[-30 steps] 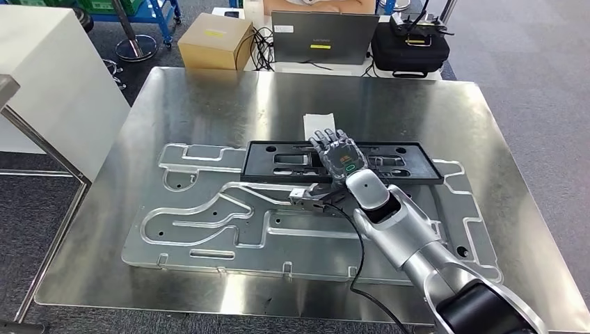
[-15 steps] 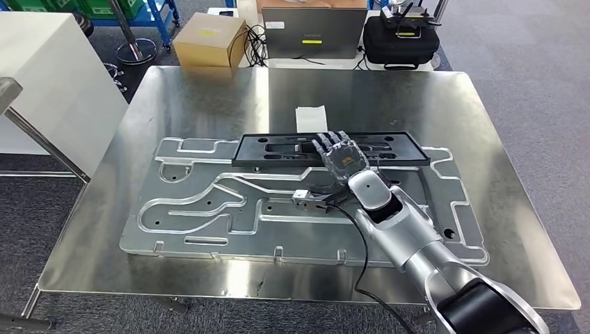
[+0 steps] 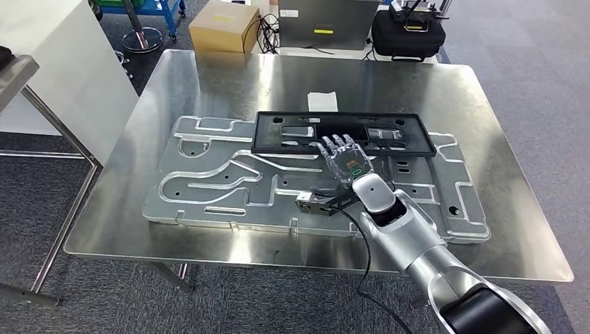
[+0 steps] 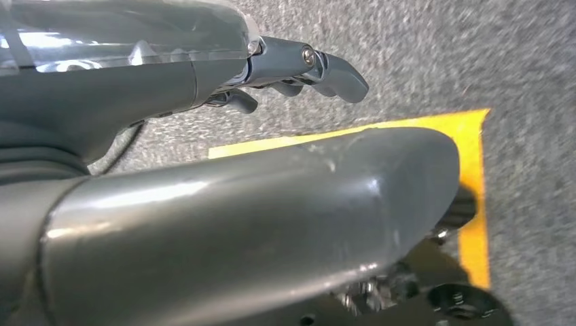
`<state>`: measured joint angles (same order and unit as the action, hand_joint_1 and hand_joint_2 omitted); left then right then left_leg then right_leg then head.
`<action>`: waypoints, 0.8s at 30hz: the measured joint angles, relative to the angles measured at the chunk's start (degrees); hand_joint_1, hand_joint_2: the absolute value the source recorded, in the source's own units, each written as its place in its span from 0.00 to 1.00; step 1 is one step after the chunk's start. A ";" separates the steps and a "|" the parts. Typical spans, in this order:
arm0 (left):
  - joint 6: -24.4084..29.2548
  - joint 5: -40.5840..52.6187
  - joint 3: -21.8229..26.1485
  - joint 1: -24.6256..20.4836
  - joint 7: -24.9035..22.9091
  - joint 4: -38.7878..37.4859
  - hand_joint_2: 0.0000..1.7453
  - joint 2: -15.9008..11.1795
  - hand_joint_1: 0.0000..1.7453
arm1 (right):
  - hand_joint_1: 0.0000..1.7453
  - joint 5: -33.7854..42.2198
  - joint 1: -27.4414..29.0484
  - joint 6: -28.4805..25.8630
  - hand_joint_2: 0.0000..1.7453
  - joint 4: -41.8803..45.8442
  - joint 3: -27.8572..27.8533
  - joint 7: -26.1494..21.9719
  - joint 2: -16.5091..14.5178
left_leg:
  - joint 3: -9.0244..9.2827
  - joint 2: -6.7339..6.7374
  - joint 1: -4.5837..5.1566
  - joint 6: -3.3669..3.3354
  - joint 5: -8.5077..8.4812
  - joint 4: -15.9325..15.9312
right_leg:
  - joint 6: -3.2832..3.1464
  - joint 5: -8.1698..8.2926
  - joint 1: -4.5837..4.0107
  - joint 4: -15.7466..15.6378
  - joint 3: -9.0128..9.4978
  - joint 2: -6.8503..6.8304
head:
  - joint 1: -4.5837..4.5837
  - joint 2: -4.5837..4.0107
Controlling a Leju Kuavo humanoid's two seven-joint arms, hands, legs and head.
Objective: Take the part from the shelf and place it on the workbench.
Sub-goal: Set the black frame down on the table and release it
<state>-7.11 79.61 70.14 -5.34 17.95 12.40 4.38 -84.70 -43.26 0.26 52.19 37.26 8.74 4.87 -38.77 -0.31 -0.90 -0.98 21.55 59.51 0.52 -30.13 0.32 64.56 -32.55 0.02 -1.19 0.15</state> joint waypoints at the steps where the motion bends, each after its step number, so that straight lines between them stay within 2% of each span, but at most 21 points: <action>1: -0.07 -0.07 0.00 0.02 -0.01 -0.01 0.00 0.06 0.00 | 0.00 -0.03 -0.13 -0.04 0.00 -0.01 -0.01 -0.02 -0.03 | -0.21 -0.02 0.00 0.31 -0.52 -0.12 | -0.35 0.02 -0.25 -3.56 2.44 0.00 | 0.03 0.00; 2: -0.15 -0.14 0.01 0.03 -0.01 -0.01 0.00 0.12 0.00 | 0.00 -0.06 -0.28 -0.09 0.00 -0.03 -0.02 -0.05 -0.07 | -0.24 -0.02 -0.06 0.66 -1.01 -0.31 | -0.61 -0.22 -0.50 -5.87 3.85 0.02 | -0.08 0.00; 3: -0.23 -0.20 0.01 0.04 -0.01 -0.01 0.00 0.15 0.00 | 0.00 -0.09 -0.38 -0.13 0.00 -0.06 -0.03 -0.07 -0.10 | -0.23 -0.03 -0.11 1.05 -1.56 -0.61 | -0.74 -0.30 -0.68 -6.91 4.22 0.02 | -0.17 0.01; 5: -0.32 -0.25 0.03 0.05 -0.01 -0.01 0.00 0.13 0.00 | 0.00 -0.11 -0.48 -0.17 0.00 -0.16 -0.03 -0.12 -0.16 | -0.28 -0.10 -0.15 1.78 -2.25 -1.14 | -1.23 1.01 -0.62 -7.48 3.63 -0.15 | -0.39 0.01; 6: -0.34 -0.26 0.03 0.07 -0.02 -0.01 0.00 0.10 0.00 | 0.00 -0.12 -0.52 -0.17 0.00 -0.21 -0.03 -0.15 -0.27 | -0.69 -0.12 -0.10 2.02 -1.24 -0.56 | -1.67 1.83 -0.45 -7.85 3.13 -0.27 | -0.32 0.01; 7: -0.36 -0.26 0.04 0.11 -0.04 -0.01 0.00 0.07 0.00 | 0.00 -0.13 -0.55 -0.18 0.00 -0.27 -0.03 -0.19 -0.40 | -1.34 -0.13 -0.06 2.19 0.95 1.11 | -2.08 2.75 -0.27 -8.21 2.47 -0.39 | -0.21 0.01; 9: -0.38 -0.27 0.05 0.13 -0.08 -0.01 0.00 0.04 0.00 | 0.00 -0.15 -0.54 -0.18 0.00 -0.40 -0.03 -0.31 -0.66 | -2.97 -0.07 -0.12 2.35 7.21 7.59 | -2.59 4.34 -0.19 -8.37 0.74 -0.45 | 0.04 0.00; 10: -0.40 -0.28 0.05 0.12 -0.09 -0.01 0.00 0.05 0.00 | 0.00 -0.17 -0.49 -0.18 0.00 -0.47 -0.03 -0.37 -0.70 | -3.50 -0.06 -0.14 2.47 9.29 11.25 | -2.61 5.04 -0.26 -8.27 -0.24 -0.50 | 0.10 0.01; 11: -0.43 -0.28 0.05 0.10 -0.10 -0.01 0.00 0.05 0.00 | 0.00 -0.20 -0.42 -0.18 0.00 -0.55 -0.03 -0.41 -0.73 | -3.48 -0.06 -0.14 2.59 9.77 14.01 | -2.59 5.72 -0.33 -8.09 -1.30 -0.55 | 0.12 0.01; 12: -0.45 -0.28 0.05 0.08 -0.12 -0.01 0.00 0.04 0.00 | 0.00 -0.25 -0.34 -0.18 0.00 -0.63 -0.03 -0.43 -0.75 | -2.76 -0.05 -0.14 2.66 8.90 15.30 | -2.51 6.37 -0.39 -7.82 -2.40 -0.61 | 0.12 0.01; 13: -0.45 -0.29 0.06 0.07 -0.16 -0.01 0.00 0.02 0.00 | 0.00 -0.32 -0.24 -0.19 0.00 -0.73 -0.03 -0.44 -0.78 | -1.19 -0.04 -0.14 2.66 7.21 14.76 | -2.40 6.95 -0.43 -7.47 -3.49 -0.66 | 0.13 0.01; 14: -0.45 -0.29 0.07 0.06 -0.21 -0.01 0.00 -0.02 0.00 | 0.00 -0.41 -0.13 -0.21 0.00 -0.80 -0.03 -0.44 -0.83 | 1.34 -0.04 -0.14 2.56 5.77 12.37 | -2.25 7.46 -0.44 -7.02 -4.50 -0.68 | 0.14 0.00; 15: -0.45 -0.29 0.07 0.02 -0.25 0.00 0.00 -0.08 0.00 | 0.00 -0.54 -0.05 -0.26 0.00 -0.85 -0.03 -0.43 -0.93 | 4.50 -0.04 -0.06 2.37 5.72 8.50 | -2.05 7.87 -0.51 -6.53 -5.37 -0.68 | 0.15 0.00; 16: -0.45 -0.30 0.07 -0.04 -0.28 0.01 0.00 -0.13 0.00 | 0.00 -0.70 0.01 -0.36 0.00 -0.89 -0.03 -0.41 -1.04 | 7.43 -0.06 0.06 2.13 6.57 4.43 | -1.81 8.22 -0.56 -6.05 -6.00 -0.69 | 0.11 0.00; 17: -0.46 -0.31 0.07 -0.10 -0.28 0.00 0.00 -0.17 0.00 | 0.00 -0.84 0.04 -0.51 0.00 -0.92 -0.03 -0.39 -1.16 | 9.50 -0.07 0.21 1.87 7.72 1.23 | -1.52 8.61 -0.59 -5.73 -6.36 -0.72 | 0.08 0.00; 18: -0.48 -0.32 0.07 -0.17 -0.30 0.01 0.00 -0.20 0.00 | 0.00 -0.97 0.07 -0.69 0.00 -0.97 -0.02 -0.36 -1.30 | 10.53 -0.07 0.42 1.58 8.67 -0.70 | -1.19 9.04 -0.58 -5.62 -6.54 -0.76 | 0.11 0.01; 20: -0.51 -0.34 0.07 -0.20 -0.33 -0.02 0.00 -0.14 0.00 | 0.00 -1.12 0.20 -0.96 0.00 -1.13 0.02 -0.28 -1.48 | 10.13 0.06 0.35 0.79 8.04 -1.43 | -0.49 9.67 -0.53 -5.71 -6.81 -0.67 | 0.18 0.01; 21: -0.52 -0.36 0.07 -0.23 -0.34 -0.03 0.00 -0.08 0.00 | 0.00 -1.14 0.30 -1.02 0.00 -1.20 0.03 -0.23 -1.54 | 9.67 0.18 0.23 0.28 7.35 -1.55 | -0.16 8.79 -0.49 -5.25 -7.21 -0.51 | 0.13 0.01; 22: -0.51 -0.37 0.07 -0.21 -0.36 -0.04 0.00 -0.03 0.00 | 0.00 -1.16 0.40 -1.04 0.00 -1.27 0.03 -0.17 -1.55 | 9.03 0.33 0.03 -0.20 6.53 -1.73 | 0.19 6.77 -0.41 -3.83 -7.84 -0.33 | -0.04 0.01; 24: -0.50 -0.38 0.07 -0.19 -0.39 -0.05 0.00 0.00 0.00 | 0.00 -1.19 0.58 -1.13 0.00 -1.36 0.04 -0.05 -1.55 | 7.34 0.53 -0.06 -0.69 5.01 -1.76 | 0.88 0.70 0.00 2.39 -9.57 -0.12 | -0.31 0.01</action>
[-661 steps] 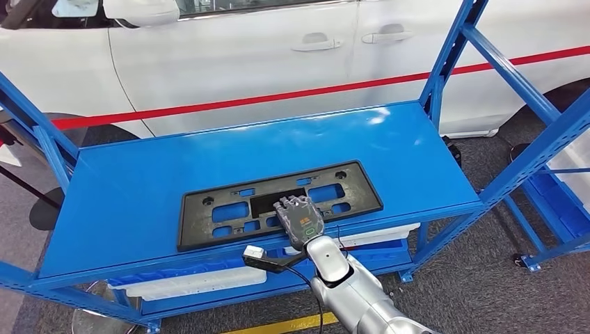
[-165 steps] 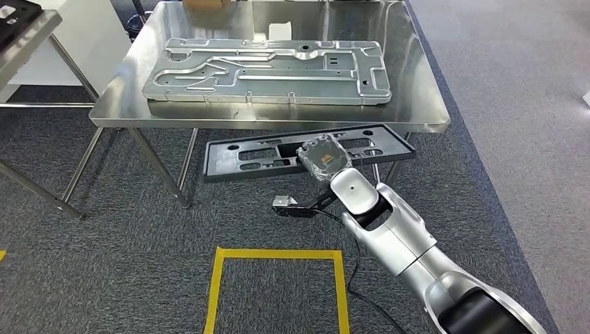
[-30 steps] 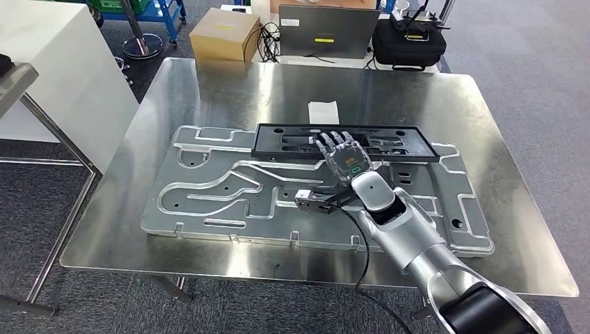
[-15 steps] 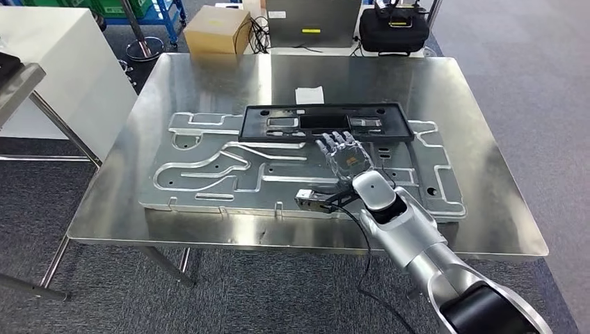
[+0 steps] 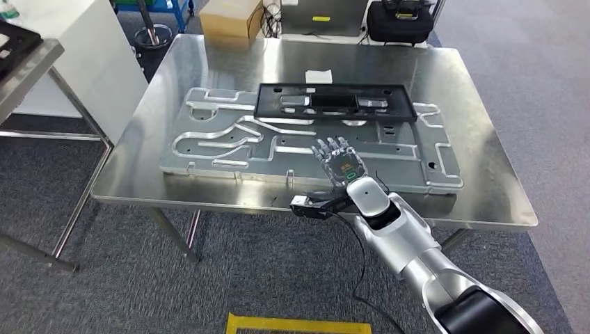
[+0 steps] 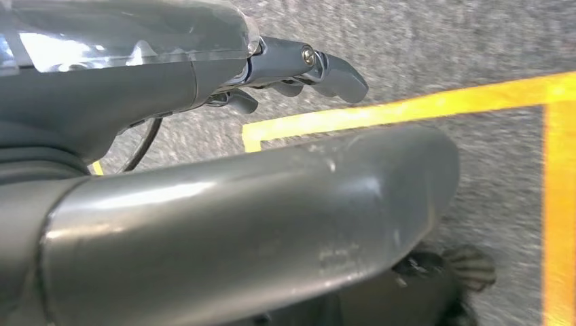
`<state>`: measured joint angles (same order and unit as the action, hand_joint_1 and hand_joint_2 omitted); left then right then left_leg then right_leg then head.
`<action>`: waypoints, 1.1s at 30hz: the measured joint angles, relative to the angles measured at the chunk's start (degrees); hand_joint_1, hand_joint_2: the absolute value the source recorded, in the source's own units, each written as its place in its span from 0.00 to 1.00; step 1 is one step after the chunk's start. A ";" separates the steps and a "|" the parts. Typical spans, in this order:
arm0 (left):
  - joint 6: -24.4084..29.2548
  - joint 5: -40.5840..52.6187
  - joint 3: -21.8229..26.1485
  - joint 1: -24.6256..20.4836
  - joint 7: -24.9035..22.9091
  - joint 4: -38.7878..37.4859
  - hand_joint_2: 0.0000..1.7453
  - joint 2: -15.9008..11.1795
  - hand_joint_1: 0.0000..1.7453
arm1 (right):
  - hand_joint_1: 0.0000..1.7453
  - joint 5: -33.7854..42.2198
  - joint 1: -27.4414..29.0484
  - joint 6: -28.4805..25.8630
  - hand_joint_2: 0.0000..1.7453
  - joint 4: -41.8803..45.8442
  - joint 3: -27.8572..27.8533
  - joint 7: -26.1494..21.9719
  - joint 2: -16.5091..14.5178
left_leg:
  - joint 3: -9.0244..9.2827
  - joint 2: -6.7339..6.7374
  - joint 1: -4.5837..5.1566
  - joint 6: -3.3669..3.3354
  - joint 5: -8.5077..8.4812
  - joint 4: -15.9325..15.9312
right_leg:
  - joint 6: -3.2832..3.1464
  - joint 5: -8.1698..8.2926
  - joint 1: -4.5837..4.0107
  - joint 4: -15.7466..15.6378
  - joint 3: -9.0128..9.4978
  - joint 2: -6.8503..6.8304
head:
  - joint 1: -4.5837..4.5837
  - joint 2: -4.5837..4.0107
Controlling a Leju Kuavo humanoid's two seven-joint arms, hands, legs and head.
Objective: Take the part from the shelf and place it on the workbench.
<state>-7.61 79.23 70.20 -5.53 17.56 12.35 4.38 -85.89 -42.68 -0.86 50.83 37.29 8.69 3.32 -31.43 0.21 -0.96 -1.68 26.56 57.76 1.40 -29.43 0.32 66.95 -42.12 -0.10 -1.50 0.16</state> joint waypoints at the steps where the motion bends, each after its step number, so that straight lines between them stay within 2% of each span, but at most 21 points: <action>1: 0.02 0.00 0.00 0.04 -0.01 0.00 0.00 -0.01 0.00 | 0.00 -0.01 0.12 -0.04 0.00 -0.04 0.01 0.04 0.00 | -0.91 0.04 -0.01 -0.01 -0.70 0.06 | 0.32 -2.21 0.22 3.92 -0.75 0.01 | -0.06 0.01; 2: 0.03 0.00 0.00 0.06 -0.01 0.00 0.00 -0.02 0.00 | 0.00 -0.02 0.28 -0.07 0.00 -0.09 0.01 0.07 0.00 | -1.79 0.06 -0.02 0.08 -1.34 0.15 | 0.58 -3.01 0.42 7.04 -1.08 0.00 | -0.06 0.00; 4: 0.05 0.00 0.00 0.09 -0.01 0.00 0.00 -0.02 0.00 | 0.00 -0.03 0.56 -0.08 0.00 -0.19 0.03 0.09 -0.01 | -3.46 0.05 -0.08 0.39 -2.44 0.43 | 0.86 -1.06 0.79 7.95 0.81 0.00 | -0.08 -0.01; 6: 0.05 -0.01 0.00 0.10 -0.01 0.00 0.00 -0.01 0.00 | 0.00 -0.03 0.57 -0.14 0.00 -0.21 0.05 0.10 -0.04 | -4.78 0.02 -0.10 0.90 -3.35 0.76 | 0.79 1.01 0.95 1.20 6.61 0.02 | -0.09 -0.01; 8: 0.09 -0.03 0.00 0.11 -0.01 0.00 0.00 -0.01 0.00 | 0.00 -0.05 0.55 -0.32 0.00 -0.08 0.06 0.13 -0.08 | -5.48 -0.02 -0.02 1.61 -4.24 0.89 | 0.24 0.25 0.71 -6.58 11.94 0.08 | -0.06 -0.01; 10: 0.17 -0.05 0.01 0.16 -0.01 0.00 0.00 -0.01 0.00 | 0.00 -0.11 0.78 -0.56 0.00 0.05 0.06 0.18 -0.09 | -5.72 -0.02 -0.03 2.45 -5.30 0.57 | -0.57 -0.27 0.32 -9.35 13.12 0.11 | -0.05 0.00; 12: 0.22 -0.12 0.05 0.22 -0.01 0.00 0.00 -0.03 0.00 | 0.00 -0.27 1.28 -0.92 0.00 0.08 0.06 0.32 -0.11 | -6.24 -0.03 -0.23 3.16 -4.91 0.85 | -1.56 0.89 0.40 -9.56 12.26 -0.10 | -0.10 -0.01; 13: 0.23 -0.17 0.08 0.26 -0.01 0.00 0.00 -0.04 0.00 | 0.00 -0.37 1.60 -1.17 0.00 0.10 0.06 0.44 -0.15 | -6.82 -0.05 -0.28 3.36 -3.20 2.10 | -2.16 1.60 0.46 -9.71 11.68 -0.23 | 0.00 -0.01; 15: 0.25 -0.40 0.14 0.32 -0.01 0.00 0.00 -0.04 0.00 | 0.00 -0.62 2.41 -2.01 0.00 0.29 0.07 0.81 -0.22 | -8.55 -0.07 -0.35 3.51 2.54 7.80 | -2.98 2.96 0.35 -9.78 10.18 -0.41 | 0.27 -0.01; 16: 0.29 -0.52 0.18 0.34 -0.01 0.00 0.00 -0.02 0.00 | 0.00 -0.79 3.01 -2.56 0.00 0.53 0.07 1.13 -0.23 | -9.34 -0.08 -0.36 3.56 5.02 11.57 | -3.18 3.62 0.19 -9.73 9.34 -0.43 | 0.39 -0.01; 17: 0.38 -0.68 0.24 0.35 -0.01 0.00 0.00 -0.01 0.00 | 0.00 -0.99 3.81 -3.14 0.00 0.92 0.07 1.53 -0.23 | -9.72 -0.08 -0.36 3.61 6.20 14.87 | -3.23 4.29 0.01 -9.64 8.43 -0.45 | 0.42 -0.01; 19: 0.62 -0.94 0.39 0.35 -0.01 0.00 0.00 0.00 0.00 | 0.00 -1.39 5.66 -4.05 0.00 2.06 0.03 2.38 -0.12 | -8.32 -0.08 -0.32 3.52 4.63 17.04 | -3.18 5.55 -0.30 -9.31 6.50 -0.47 | 0.44 -0.01; 21: 0.74 -1.09 0.52 0.32 -0.01 0.01 0.00 -0.03 0.00 | 0.00 -1.73 7.19 -4.54 0.00 3.42 -0.09 2.88 0.08 | -3.43 -0.11 -0.22 3.00 2.01 11.91 | -2.97 6.64 -0.45 -8.71 4.68 -0.45 | 0.46 -0.01; 23: 0.75 -1.10 0.67 0.27 0.04 0.01 0.00 -0.10 0.00 | 0.00 -1.92 8.01 -4.78 0.00 4.64 -0.33 3.13 0.30 | 2.06 -0.13 0.10 2.42 2.81 3.98 | -2.50 7.65 -0.56 -8.17 3.50 -0.38 | 0.42 0.00; 24: 0.75 -1.10 0.74 0.25 0.08 0.02 0.00 -0.13 0.00 | 0.00 -1.96 8.24 -4.85 0.00 5.08 -0.45 3.20 0.39 | 3.50 -0.15 0.32 2.19 3.60 1.46 | -2.18 8.19 -0.51 -8.12 3.25 -0.38 | 0.44 0.00; 26: 0.75 -1.11 0.87 0.25 0.13 0.01 0.00 -0.12 0.00 | 0.00 -2.04 8.61 -4.90 0.00 5.69 -0.64 3.25 0.57 | 3.50 -0.09 0.45 1.62 3.15 0.07 | -1.45 9.41 -0.42 -8.57 3.08 -0.36 | 0.58 -0.01; 28: 0.77 -1.18 0.98 0.20 0.14 0.01 0.00 0.00 0.00 | 0.00 -2.22 9.05 -5.09 0.00 6.14 -0.97 3.51 0.92 | 2.67 0.17 0.19 0.72 1.56 -0.54 | -0.78 8.05 -0.30 -7.87 2.40 -0.07 | 0.55 0.00; 29: 0.83 -1.30 1.08 0.19 0.14 0.00 0.00 0.06 0.00 | 0.00 -2.44 9.48 -5.43 0.00 6.55 -1.27 3.84 1.20 | 1.98 0.31 0.01 0.30 0.64 -0.77 | -0.48 5.57 -0.21 -6.04 1.72 0.06 | 0.37 0.00; 31: 1.02 -1.66 1.31 0.22 0.14 0.00 0.00 0.10 0.00 | 0.00 -3.00 11.23 -6.68 0.00 8.13 -2.15 4.77 1.80 | 0.11 0.39 0.02 -0.12 -0.94 -0.75 | 0.07 -0.68 0.17 0.61 0.23 0.15 | 0.06 -0.01; 32: 1.13 -1.89 1.43 0.30 0.14 0.00 0.00 0.10 0.00 | 0.00 -3.29 12.60 -7.53 0.00 9.38 -2.76 5.34 2.15 | -0.92 0.37 0.02 -0.07 -1.70 -0.69 | 0.34 -2.43 0.38 4.21 -0.23 0.13 | 0.04 -0.01; 33: 1.25 -2.09 1.54 0.38 0.14 0.00 0.00 0.12 0.00 | 0.00 -3.54 14.15 -8.37 0.00 10.77 -3.42 5.93 2.51 | -1.94 0.36 0.01 0.03 -2.40 -0.59 | 0.56 -2.55 0.57 6.67 -0.11 0.13 | 0.04 -0.01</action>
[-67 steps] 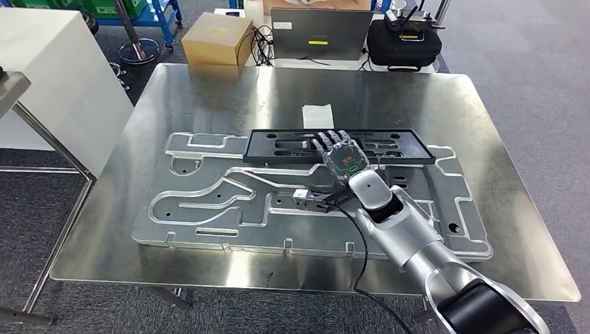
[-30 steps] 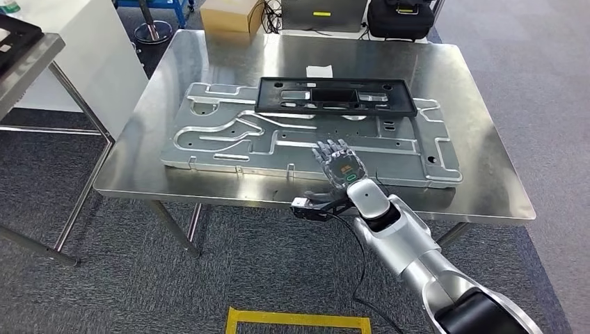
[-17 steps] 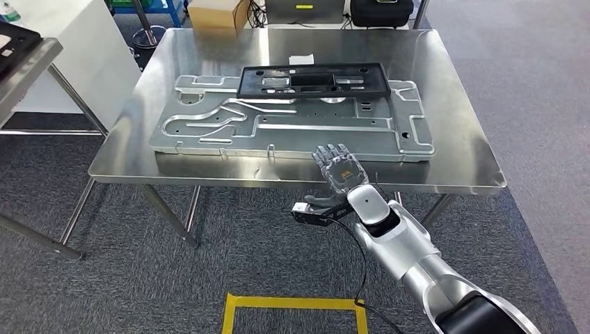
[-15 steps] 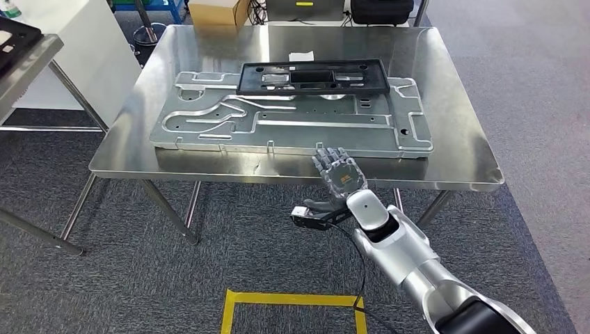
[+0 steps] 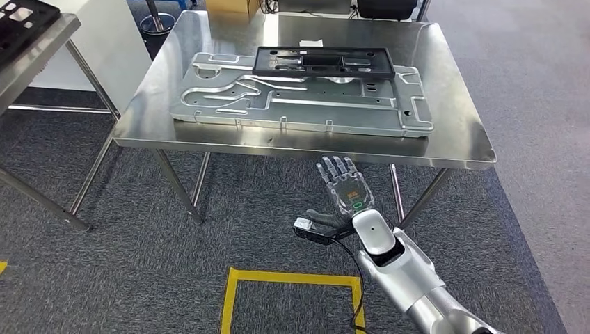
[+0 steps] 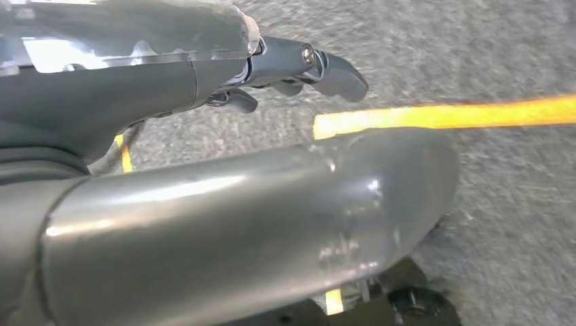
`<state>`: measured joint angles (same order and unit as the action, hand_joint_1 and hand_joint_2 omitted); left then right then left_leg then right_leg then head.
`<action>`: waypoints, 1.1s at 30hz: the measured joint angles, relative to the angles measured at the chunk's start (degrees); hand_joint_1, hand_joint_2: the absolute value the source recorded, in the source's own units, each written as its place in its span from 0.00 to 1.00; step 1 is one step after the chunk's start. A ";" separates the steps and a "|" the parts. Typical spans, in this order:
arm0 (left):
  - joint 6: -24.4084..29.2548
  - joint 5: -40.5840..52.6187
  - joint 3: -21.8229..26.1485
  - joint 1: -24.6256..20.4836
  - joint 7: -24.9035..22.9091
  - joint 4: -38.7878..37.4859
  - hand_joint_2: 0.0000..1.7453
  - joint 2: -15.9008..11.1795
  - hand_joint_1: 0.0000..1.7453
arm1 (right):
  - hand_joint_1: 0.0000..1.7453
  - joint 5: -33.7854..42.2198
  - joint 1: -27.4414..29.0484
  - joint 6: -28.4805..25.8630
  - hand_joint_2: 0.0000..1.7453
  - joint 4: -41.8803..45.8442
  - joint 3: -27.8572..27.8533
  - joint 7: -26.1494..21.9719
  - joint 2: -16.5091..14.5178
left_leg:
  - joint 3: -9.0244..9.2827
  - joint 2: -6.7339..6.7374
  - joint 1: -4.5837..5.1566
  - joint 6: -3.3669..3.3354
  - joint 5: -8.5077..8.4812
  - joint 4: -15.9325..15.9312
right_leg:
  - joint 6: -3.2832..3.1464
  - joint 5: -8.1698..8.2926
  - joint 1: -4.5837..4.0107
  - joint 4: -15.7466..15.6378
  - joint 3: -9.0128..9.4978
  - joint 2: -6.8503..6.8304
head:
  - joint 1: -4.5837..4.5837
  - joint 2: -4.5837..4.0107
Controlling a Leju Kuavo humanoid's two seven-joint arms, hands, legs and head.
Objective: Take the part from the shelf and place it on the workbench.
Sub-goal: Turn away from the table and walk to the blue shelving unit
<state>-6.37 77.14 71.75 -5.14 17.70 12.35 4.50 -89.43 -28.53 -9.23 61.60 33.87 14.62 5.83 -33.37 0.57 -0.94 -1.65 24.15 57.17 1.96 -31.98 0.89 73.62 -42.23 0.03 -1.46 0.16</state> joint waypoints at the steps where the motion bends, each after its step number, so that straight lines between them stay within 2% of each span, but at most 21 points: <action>1: 0.11 -0.17 0.11 0.08 0.00 0.00 0.00 0.03 0.00 | 0.00 -0.20 1.60 -0.77 0.00 1.49 -0.65 0.62 0.34 | -1.03 -0.01 -0.01 0.15 -0.66 0.15 | 0.17 1.05 0.17 0.86 0.87 -0.01 | -0.01 0.01; 3: 0.32 -0.56 0.38 0.19 0.00 0.00 0.00 0.14 0.00 | 0.00 -0.44 4.80 -2.26 0.00 4.86 -1.96 1.68 0.97 | -2.88 -0.01 -0.04 0.58 -1.79 0.61 | 0.21 3.74 0.42 -3.27 5.62 -0.03 | -0.01 0.01; 5: 0.49 -1.08 0.78 0.25 0.08 0.00 0.00 0.23 0.00 | 0.00 -0.47 8.28 -4.18 0.00 8.71 -3.56 2.17 1.40 | -4.07 -0.04 0.07 1.21 -2.68 1.12 | -0.10 2.77 0.24 -11.80 12.20 -0.09 | 0.00 0.00; 7: 0.58 -1.68 1.32 0.39 0.27 0.00 0.00 0.31 0.00 | 0.00 -0.30 12.91 -7.45 0.00 12.90 -5.97 2.20 1.60 | -4.41 -0.04 0.08 1.98 -3.69 1.06 | -0.57 1.05 -0.19 -16.85 15.29 -0.16 | -0.04 0.00; 9: 0.68 -2.24 1.87 0.67 0.43 0.00 0.00 0.38 0.00 | 0.00 0.38 18.49 -11.38 0.00 16.98 -9.05 1.48 1.50 | -4.61 -0.19 -0.10 2.77 -4.35 0.76 | -1.34 1.78 -0.26 -17.56 14.86 -0.48 | -0.08 0.00; 10: 0.77 -2.51 2.18 0.83 0.46 0.00 0.00 0.40 0.00 | 0.00 1.00 21.23 -13.14 0.00 18.75 -10.62 0.82 1.32 | -5.01 -0.28 -0.18 3.04 -3.29 1.36 | -1.83 2.42 -0.22 -17.67 14.38 -0.68 | -0.02 0.00; 11: 0.86 -2.79 2.51 1.00 0.49 0.00 0.00 0.44 0.00 | 0.00 2.10 24.07 -14.90 0.00 20.42 -12.28 -0.07 1.07 | -5.62 -0.37 -0.21 3.22 -1.01 3.05 | -2.34 3.11 -0.14 -17.83 13.79 -0.90 | 0.14 -0.01; 13: 1.08 -3.33 3.11 1.30 0.49 0.00 0.00 0.55 0.00 | 0.00 7.52 29.73 -18.16 0.00 22.92 -15.84 -3.45 0.20 | -7.05 -0.38 -0.29 3.36 5.51 9.55 | -2.99 4.34 -0.34 -17.81 12.32 -1.18 | 0.45 0.00; 14: 1.19 -3.60 3.37 1.44 0.48 0.00 0.00 0.61 0.00 | 0.00 11.80 32.46 -19.49 0.00 23.62 -17.73 -6.03 -0.48 | -7.45 -0.37 -0.31 3.42 7.83 13.31 | -3.14 4.91 -0.53 -17.68 11.46 -1.29 | 0.55 0.00; 15: 1.29 -3.81 3.64 1.55 0.49 0.00 0.00 0.66 0.00 | 0.00 17.01 34.85 -20.52 0.00 23.89 -19.80 -9.39 -1.42 | -7.32 -0.37 -0.29 3.43 8.67 16.13 | -3.20 5.47 -0.71 -17.45 10.51 -1.37 | 0.55 0.00; 17: 1.48 -4.29 4.20 1.64 0.56 0.00 0.00 0.71 0.00 | 0.00 27.46 38.46 -21.03 0.00 23.16 -24.45 -17.41 -3.86 | -4.57 -0.38 -0.23 3.19 6.57 16.52 | -3.20 6.53 -0.98 -16.68 8.35 -1.33 | 0.57 0.00; 19: 1.58 -4.77 4.75 1.58 0.78 0.01 0.00 0.73 0.00 | 0.00 36.88 40.35 -18.94 0.00 20.37 -31.57 -27.11 -7.12 | 1.42 -0.50 0.03 2.43 4.84 9.74 | -2.97 7.47 -1.17 -15.87 6.48 -1.13 | 0.58 0.01; 20: 1.63 -4.96 5.03 1.52 0.92 0.02 0.00 0.74 0.00 | 0.00 40.32 40.65 -17.22 0.00 18.19 -35.93 -31.82 -8.80 | 4.38 -0.57 0.18 2.06 5.41 5.37 | -2.73 7.93 -1.20 -15.58 5.88 -1.07 | 0.58 0.01; 22: 1.72 -5.21 5.59 1.45 1.15 0.04 0.00 0.86 0.00 | 0.00 44.37 40.36 -13.36 0.00 12.46 -46.31 -40.42 -12.03 | 7.31 -0.66 0.67 1.41 7.10 -0.03 | -2.02 9.00 -1.02 -15.59 5.41 -1.13 | 0.58 0.01; 24: 1.76 -5.34 6.04 1.55 1.22 0.03 0.00 1.10 0.00 | 0.00 45.97 39.35 -8.87 0.00 6.18 -57.25 -45.33 -14.48 | 6.98 -0.61 0.81 0.73 6.23 -1.03 | -1.23 9.94 -0.78 -16.06 5.29 -1.14 | 0.63 -0.01; 25: 1.81 -5.44 6.26 1.57 1.21 0.03 0.00 1.25 0.00 | 0.00 46.59 38.70 -6.79 0.00 3.02 -62.68 -46.23 -15.50 | 6.57 -0.51 0.72 0.26 5.49 -1.31 | -0.86 9.30 -0.69 -15.79 5.00 -0.96 | 0.66 -0.01; 27: 1.90 -5.61 6.71 1.59 1.17 0.04 0.00 1.51 0.00 | 0.00 47.32 37.28 -4.44 0.00 -3.09 -72.48 -45.76 -17.04 | 5.25 -0.25 0.42 -0.53 3.89 -1.72 | -0.26 4.56 -0.53 -12.21 3.69 -0.49 | 0.48 0.00; 29: 2.01 -5.69 6.99 1.59 1.16 0.04 0.00 1.61 0.00 | 0.00 47.50 35.95 -3.93 0.00 -8.68 -80.48 -43.76 -17.97 | 3.56 -0.09 0.46 -0.79 2.54 -1.63 | 0.25 -1.32 -0.24 -4.88 1.91 -0.26 | 0.32 0.00; 30: 2.04 -5.73 7.06 1.58 1.16 0.04 0.00 1.64 0.00 | 0.00 47.49 35.36 -3.90 0.00 -11.19 -83.65 -42.66 -18.29 | 2.62 -0.03 0.46 -0.69 1.86 -1.51 | 0.51 -2.41 -0.07 -1.54 1.50 -0.25 | 0.28 0.00; 32: 2.08 -5.75 7.19 1.55 1.16 0.04 0.00 1.77 0.00 | 0.00 47.49 34.27 -3.91 0.00 -15.54 -88.65 -41.23 -18.71 | 0.63 0.12 0.35 -0.29 0.62 -1.02 | 0.95 -0.16 0.36 0.25 3.20 -0.25 | 0.29 0.01; 33: 2.09 -5.75 7.26 1.53 1.15 0.04 0.00 1.86 0.00 | 0.00 47.48 33.69 -3.92 0.00 -17.40 -90.77 -40.92 -18.88 | -0.39 0.18 0.26 0.00 0.12 -0.62 | 1.15 1.64 0.64 -1.90 5.67 -0.25 | 0.28 0.01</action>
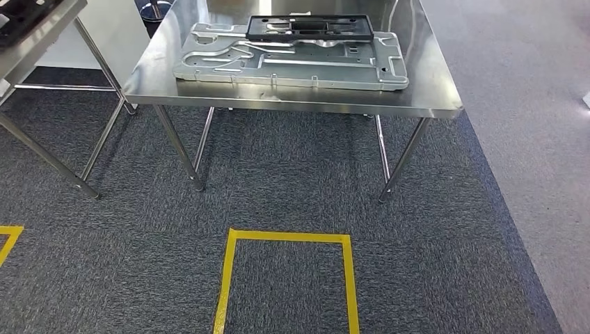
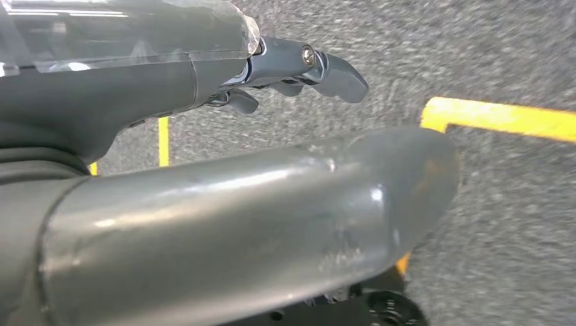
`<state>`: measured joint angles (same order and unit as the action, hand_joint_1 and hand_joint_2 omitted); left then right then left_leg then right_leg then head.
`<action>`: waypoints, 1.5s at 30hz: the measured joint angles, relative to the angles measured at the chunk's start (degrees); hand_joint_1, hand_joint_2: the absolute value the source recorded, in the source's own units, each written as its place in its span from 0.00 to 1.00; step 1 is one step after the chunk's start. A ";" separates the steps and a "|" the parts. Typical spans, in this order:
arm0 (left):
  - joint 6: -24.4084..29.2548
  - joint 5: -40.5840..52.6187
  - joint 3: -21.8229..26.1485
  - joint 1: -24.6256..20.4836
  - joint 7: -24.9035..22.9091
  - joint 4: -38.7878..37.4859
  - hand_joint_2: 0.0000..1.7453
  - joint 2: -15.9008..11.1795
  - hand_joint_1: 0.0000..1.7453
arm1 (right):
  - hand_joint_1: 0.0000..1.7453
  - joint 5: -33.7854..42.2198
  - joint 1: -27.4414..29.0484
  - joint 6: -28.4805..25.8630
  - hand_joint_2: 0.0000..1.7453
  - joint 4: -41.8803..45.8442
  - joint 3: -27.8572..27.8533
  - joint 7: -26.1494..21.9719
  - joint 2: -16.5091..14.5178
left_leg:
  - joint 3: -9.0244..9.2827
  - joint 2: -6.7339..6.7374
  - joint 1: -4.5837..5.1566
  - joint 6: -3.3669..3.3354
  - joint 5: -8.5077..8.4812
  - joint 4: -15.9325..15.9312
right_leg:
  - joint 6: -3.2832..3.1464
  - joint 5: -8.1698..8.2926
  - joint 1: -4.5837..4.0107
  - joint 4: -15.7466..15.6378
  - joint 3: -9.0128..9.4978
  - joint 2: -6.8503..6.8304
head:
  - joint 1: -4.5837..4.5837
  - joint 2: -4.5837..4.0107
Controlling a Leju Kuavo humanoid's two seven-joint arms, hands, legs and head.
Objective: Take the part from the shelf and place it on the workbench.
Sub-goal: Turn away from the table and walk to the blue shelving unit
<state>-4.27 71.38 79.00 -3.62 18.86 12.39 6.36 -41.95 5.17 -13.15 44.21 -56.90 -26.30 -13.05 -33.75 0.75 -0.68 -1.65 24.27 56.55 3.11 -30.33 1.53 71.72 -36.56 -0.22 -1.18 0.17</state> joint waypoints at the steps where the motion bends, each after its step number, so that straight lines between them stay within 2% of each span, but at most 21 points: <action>1: 0.03 0.00 0.07 -0.06 -0.01 0.00 0.00 0.09 0.00 | 0.00 -0.06 -0.59 -0.08 0.00 -1.61 -1.85 0.36 -0.15 | -0.88 0.04 -0.02 0.34 -0.40 0.48 | 0.18 0.87 0.29 -3.84 3.42 0.02 | -0.01 -0.01; 3: 0.18 -0.03 0.18 -0.21 -0.03 0.01 0.00 0.21 0.00 | 0.00 -0.49 -1.76 -0.65 0.00 -4.37 -4.66 2.33 -0.36 | -2.04 0.14 0.01 1.08 -1.12 1.39 | -0.11 -0.37 0.36 -12.49 9.75 0.20 | 0.04 -0.01; 5: 0.34 -0.15 0.30 -0.38 -0.07 0.01 0.00 0.31 0.00 | 0.00 -1.13 -2.88 -1.71 0.00 -7.58 -7.21 6.27 -0.40 | -2.43 0.22 -0.02 1.93 -2.09 1.52 | -1.14 -1.65 -0.08 -16.21 11.71 0.37 | 0.06 -0.01; 7: 0.43 -0.30 0.53 -0.42 -0.13 0.01 0.00 0.37 0.00 | 0.00 -1.50 -3.78 -2.78 0.00 -11.06 -10.00 10.40 -0.36 | -2.80 0.07 -0.30 2.71 -1.96 1.69 | -2.49 -0.78 -0.14 -16.32 10.83 0.17 | 0.02 -0.01; 8: 0.46 -0.34 0.67 -0.37 -0.16 0.01 0.00 0.39 0.00 | 0.00 -1.59 -4.17 -3.22 0.00 -12.69 -11.22 12.23 -0.31 | -3.24 -0.04 -0.44 2.95 -0.29 2.77 | -3.17 -0.15 -0.15 -16.38 10.26 0.00 | 0.09 -0.01; 11: 0.49 -0.41 1.05 -0.18 -0.29 0.01 0.00 0.43 0.00 | 0.00 -1.87 -5.02 -4.09 0.00 -17.30 -13.85 16.55 0.02 | -5.35 -0.22 -0.58 3.18 8.74 12.12 | -4.31 1.94 -0.60 -16.29 7.84 -0.28 | 0.39 -0.01; 13: 0.49 -0.44 1.16 -0.18 -0.32 0.01 0.00 0.47 0.00 | 0.00 -2.21 -5.36 -4.19 0.00 -19.75 -14.93 18.57 0.25 | -5.30 -0.24 -0.52 3.08 10.20 17.68 | -4.47 3.28 -1.09 -15.89 5.77 -0.33 | 0.45 -0.02; 14: 0.50 -0.45 1.17 -0.21 -0.32 0.01 0.00 0.48 0.00 | 0.00 -2.47 -5.55 -4.14 0.00 -20.80 -15.34 19.37 0.34 | -4.10 -0.24 -0.45 2.87 8.89 18.00 | -4.50 3.89 -1.29 -15.57 4.64 -0.34 | 0.45 -0.02; 16: 0.51 -0.46 1.20 -0.32 -0.32 0.01 0.00 0.47 0.00 | 0.00 -3.16 -5.93 -3.88 0.00 -22.46 -15.87 20.52 0.50 | 1.01 -0.29 -0.09 2.02 5.91 13.05 | -4.41 4.95 -1.55 -14.83 2.65 -0.28 | 0.48 -0.01; 18: 0.52 -0.46 1.21 -0.56 -0.32 0.07 0.00 0.40 0.00 | 0.00 -3.82 -6.26 -3.50 0.00 -23.79 -16.06 21.13 0.65 | 7.72 -0.33 0.46 1.04 6.44 4.02 | -4.03 5.84 -1.78 -14.23 1.48 -0.29 | 0.48 -0.01; 20: 0.51 -0.50 1.22 -0.80 -0.32 0.11 0.00 0.36 0.00 | 0.00 -4.29 -6.46 -2.99 0.00 -24.73 -16.13 21.31 0.86 | 10.79 -0.36 0.87 0.56 7.83 -1.30 | -3.40 6.92 -1.78 -14.15 0.97 -0.47 | 0.47 -0.01; 22: 0.49 -0.52 1.27 -0.77 -0.34 0.10 0.00 0.48 0.00 | 0.00 -4.74 -6.53 -2.36 0.00 -25.37 -16.18 21.28 1.24 | 10.18 -0.23 0.80 0.26 7.06 -2.06 | -2.71 7.60 -1.68 -14.11 0.49 -0.34 | 0.54 -0.02; 23: 0.48 -0.52 1.31 -0.70 -0.37 0.10 0.00 0.58 0.00 | 0.00 -5.01 -6.54 -2.03 0.00 -25.66 -16.19 21.22 1.46 | 9.62 -0.10 0.66 0.00 6.29 -2.20 | -2.35 6.56 -1.66 -13.39 0.10 -0.09 | 0.52 -0.02; 27: 1.68 0.12 1.35 -0.56 -0.20 0.13 0.00 1.28 0.00 | 0.00 -6.15 -6.52 -0.85 0.00 -26.43 -16.21 21.06 2.03 | 6.17 -0.19 0.54 -0.92 3.66 -2.18 | -1.31 -3.52 -1.23 -1.69 -2.80 0.34 | 0.14 -0.01; 29: 4.35 0.78 1.31 -0.57 0.95 0.17 0.00 2.89 0.00 | 0.00 -6.99 -6.54 -0.84 0.00 -26.67 -16.17 21.39 2.08 | 4.21 -0.56 0.58 -0.76 2.43 -1.83 | -1.15 -2.36 -1.03 2.63 -2.72 0.32 | 0.15 -0.01; 30: 5.85 0.72 1.29 -0.69 1.71 0.20 0.00 3.88 0.00 | 0.00 -7.69 -6.56 -0.81 0.00 -26.76 -16.06 21.60 2.09 | 3.27 -0.87 0.58 -0.61 1.84 -1.59 | -1.19 -0.33 -0.94 2.20 -1.45 0.42 | 0.13 -0.02; 32: 7.61 0.16 1.27 -1.12 2.73 0.20 0.00 5.44 0.00 | 0.00 -9.15 -6.58 -0.54 0.00 -26.86 -15.63 21.97 2.27 | 1.59 -1.74 0.60 -0.22 0.76 -0.94 | -1.64 1.96 -0.87 -4.17 4.21 1.76 | 0.10 -0.01; 35: 6.90 -0.16 1.23 -1.67 3.03 0.20 0.00 6.31 0.00 | 0.00 -10.25 -6.60 0.11 0.00 -27.02 -15.11 22.46 2.61 | -0.16 -3.14 0.87 0.61 -0.57 0.21 | -2.59 -0.89 -1.05 -15.90 12.24 3.58 | 0.05 -0.01; 38: 4.93 0.13 1.14 -1.42 3.03 0.25 0.00 5.88 0.00 | 0.00 -12.35 -6.68 0.44 0.00 -27.31 -14.43 23.52 2.63 | -1.54 -3.39 0.83 1.53 -0.60 1.50 | -3.67 -1.04 -0.89 -17.21 12.00 2.21 | 0.21 -0.01; 43: 4.92 0.70 1.06 -0.94 2.25 0.36 0.00 5.21 0.00 | 0.00 -16.90 -5.55 1.90 0.00 -27.83 -11.99 25.63 2.81 | -6.84 -1.41 0.41 2.89 8.86 16.90 | -4.79 0.13 -1.01 -16.59 10.01 -1.56 | 0.92 -0.01; 45: 4.73 0.72 1.06 -0.74 2.10 0.35 0.00 5.15 0.00 | 0.00 -17.37 -5.46 2.30 0.00 -28.01 -11.40 25.84 2.83 | -5.02 -0.98 0.28 3.02 7.77 16.25 | -4.72 0.27 -1.03 -15.99 9.16 -2.86 | 0.93 -0.02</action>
<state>0.46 72.11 80.06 -4.35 20.96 12.74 11.51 -59.32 -0.29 -10.85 16.20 -68.30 -0.46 -10.23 -38.78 -0.23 -0.41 1.37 32.04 72.80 -1.60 -30.07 0.50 55.74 -27.39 -3.08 -0.24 0.15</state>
